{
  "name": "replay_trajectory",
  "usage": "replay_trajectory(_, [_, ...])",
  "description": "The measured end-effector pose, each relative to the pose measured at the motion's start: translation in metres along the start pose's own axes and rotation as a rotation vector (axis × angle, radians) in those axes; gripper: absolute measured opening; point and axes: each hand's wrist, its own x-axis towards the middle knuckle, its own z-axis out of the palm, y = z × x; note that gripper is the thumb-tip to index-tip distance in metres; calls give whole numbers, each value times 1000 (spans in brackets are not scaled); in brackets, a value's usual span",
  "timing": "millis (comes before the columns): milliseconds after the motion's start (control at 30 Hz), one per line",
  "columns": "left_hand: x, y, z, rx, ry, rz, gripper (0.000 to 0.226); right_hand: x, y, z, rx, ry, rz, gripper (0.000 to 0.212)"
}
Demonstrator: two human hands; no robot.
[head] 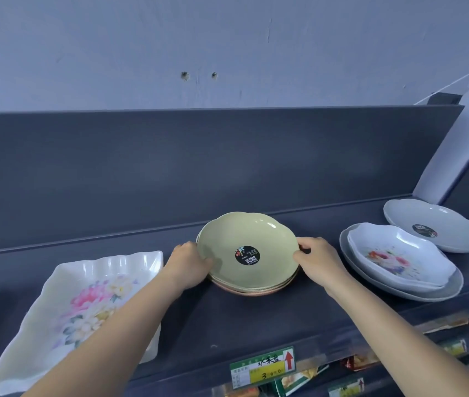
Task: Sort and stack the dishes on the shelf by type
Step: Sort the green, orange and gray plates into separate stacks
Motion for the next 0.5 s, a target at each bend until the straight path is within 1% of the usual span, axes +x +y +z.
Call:
replay_trajectory(100, [7,3,-4,97,-8,-17,14,4,5,2,49,0,10,25])
replay_trajectory(200, [11,2,-7,164,4,23,18,7,11,3,144,-45,46,31])
replay_trajectory(267, [12,1,-7,160,49,52,16,4,10,2,203,-86,64,34])
replay_trajectory(333, [13,-1,-8,108,86,70,12,1,9,2,266,-105,87,29])
replay_trajectory(367, [11,-1,-11,44,98,67,5,0,9,2,301,-103,111,29])
replay_trajectory(400, [10,-1,-14,-36,111,65,4,-1,9,2,326,-100,137,31])
replay_trajectory(433, [8,-2,-18,-107,124,48,10,-2,10,2,342,-102,154,31])
replay_trajectory(500, [4,-4,-26,-213,171,24,17,-3,11,2,334,-135,148,24])
